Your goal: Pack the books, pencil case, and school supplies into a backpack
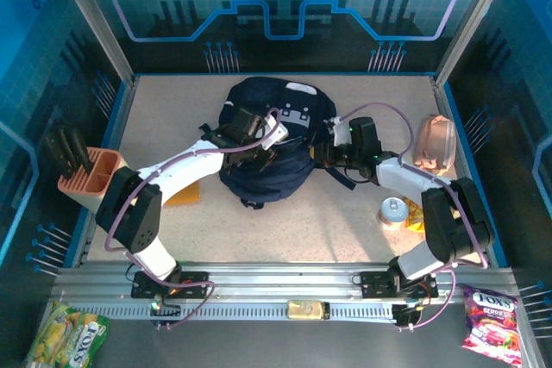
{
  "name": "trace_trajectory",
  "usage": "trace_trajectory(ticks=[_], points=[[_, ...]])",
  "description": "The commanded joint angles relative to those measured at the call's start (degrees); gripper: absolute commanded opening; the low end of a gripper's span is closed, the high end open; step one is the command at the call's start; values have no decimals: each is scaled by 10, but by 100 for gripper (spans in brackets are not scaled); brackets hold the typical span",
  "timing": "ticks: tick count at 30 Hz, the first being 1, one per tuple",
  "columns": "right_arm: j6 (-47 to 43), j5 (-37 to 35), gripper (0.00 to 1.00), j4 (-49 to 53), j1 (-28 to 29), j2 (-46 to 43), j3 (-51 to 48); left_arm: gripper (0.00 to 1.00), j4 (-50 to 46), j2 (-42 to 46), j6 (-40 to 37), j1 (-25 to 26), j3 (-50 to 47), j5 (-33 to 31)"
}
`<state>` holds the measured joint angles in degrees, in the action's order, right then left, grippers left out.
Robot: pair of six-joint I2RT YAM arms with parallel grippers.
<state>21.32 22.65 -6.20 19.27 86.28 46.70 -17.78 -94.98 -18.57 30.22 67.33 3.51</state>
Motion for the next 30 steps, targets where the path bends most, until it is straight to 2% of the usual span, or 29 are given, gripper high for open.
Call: trace_trajectory(ticks=[1,11,17,24,27,30], points=[[-63,-21,0,52,36,-41,-9,4,40,-12,42,-6,35,1],[-81,14,1,13,112,-78,-31,4,70,-32,105,-5,60,31],[-54,-7,1,-27,146,-36,-25,3,90,-41,143,-5,76,59],[-18,-23,2,-73,157,-4,-36,3,122,-35,171,-5,74,70],[-9,-42,7,-76,154,-23,-47,3,123,-34,167,-6,71,66],[23,-62,17,-76,128,-67,-68,3,122,-23,155,-7,57,46]])
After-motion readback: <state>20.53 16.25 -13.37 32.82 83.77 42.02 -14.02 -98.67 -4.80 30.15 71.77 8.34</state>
